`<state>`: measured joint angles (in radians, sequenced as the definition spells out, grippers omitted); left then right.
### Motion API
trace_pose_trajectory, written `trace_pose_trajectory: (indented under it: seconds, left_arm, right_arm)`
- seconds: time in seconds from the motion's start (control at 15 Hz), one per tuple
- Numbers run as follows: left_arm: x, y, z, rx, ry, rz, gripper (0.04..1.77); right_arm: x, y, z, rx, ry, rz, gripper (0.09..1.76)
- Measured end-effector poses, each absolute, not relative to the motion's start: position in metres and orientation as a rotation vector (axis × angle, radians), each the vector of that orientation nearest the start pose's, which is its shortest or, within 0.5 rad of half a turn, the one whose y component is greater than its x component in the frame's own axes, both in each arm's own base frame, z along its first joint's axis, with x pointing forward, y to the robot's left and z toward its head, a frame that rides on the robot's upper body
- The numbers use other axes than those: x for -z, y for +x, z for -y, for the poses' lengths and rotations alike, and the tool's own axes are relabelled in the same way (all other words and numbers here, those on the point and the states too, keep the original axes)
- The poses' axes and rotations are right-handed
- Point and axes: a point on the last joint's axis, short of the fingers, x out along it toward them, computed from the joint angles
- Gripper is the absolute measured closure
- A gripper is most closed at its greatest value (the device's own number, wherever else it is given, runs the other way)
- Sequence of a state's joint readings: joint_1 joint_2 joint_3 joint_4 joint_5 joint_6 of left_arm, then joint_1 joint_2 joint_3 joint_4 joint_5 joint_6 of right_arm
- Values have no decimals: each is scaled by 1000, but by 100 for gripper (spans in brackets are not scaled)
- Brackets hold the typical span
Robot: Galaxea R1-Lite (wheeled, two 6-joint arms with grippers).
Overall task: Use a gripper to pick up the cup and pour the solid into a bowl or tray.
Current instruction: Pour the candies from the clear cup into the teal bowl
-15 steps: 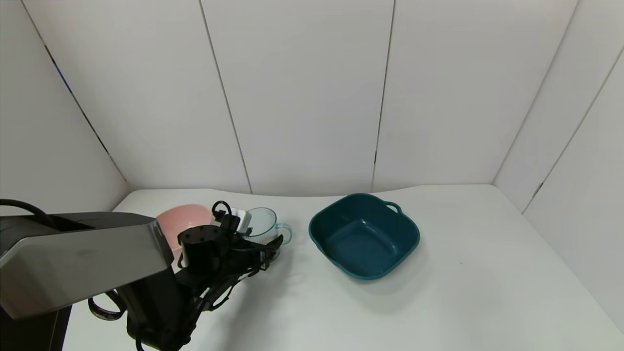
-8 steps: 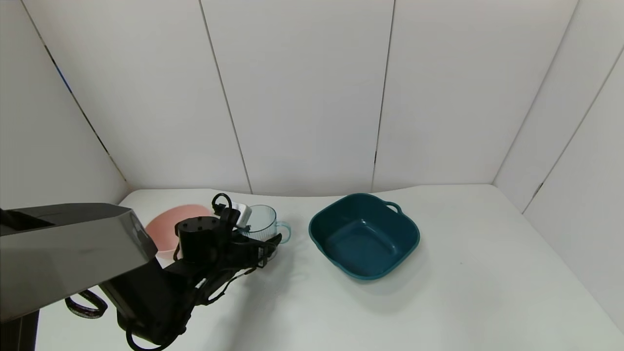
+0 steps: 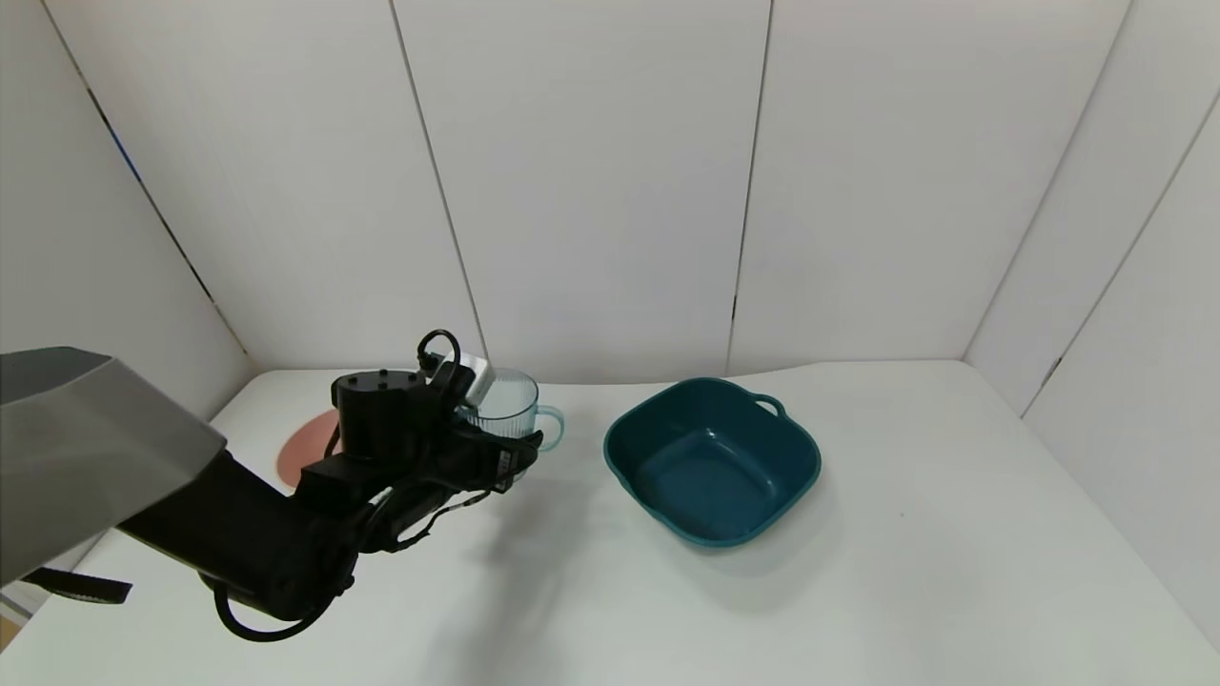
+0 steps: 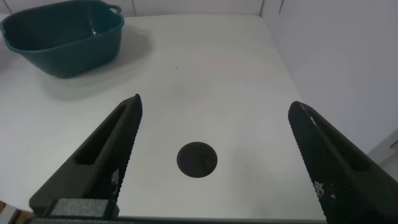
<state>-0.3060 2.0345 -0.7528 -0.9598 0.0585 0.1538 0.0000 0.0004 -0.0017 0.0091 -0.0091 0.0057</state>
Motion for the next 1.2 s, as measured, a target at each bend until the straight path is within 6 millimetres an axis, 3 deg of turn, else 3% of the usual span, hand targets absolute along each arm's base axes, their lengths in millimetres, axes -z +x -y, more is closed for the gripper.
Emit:
trace_pose_trajectory:
  seconds: [0.47, 1.2]
  left_arm:
    - [-140, 344, 135, 277, 391, -288, 49]
    - [-182, 345, 186, 274, 679, -342, 49]
  right_arm:
    - [-75, -23, 0, 9, 6, -8, 14]
    - [-75, -23, 0, 10, 6, -8, 14]
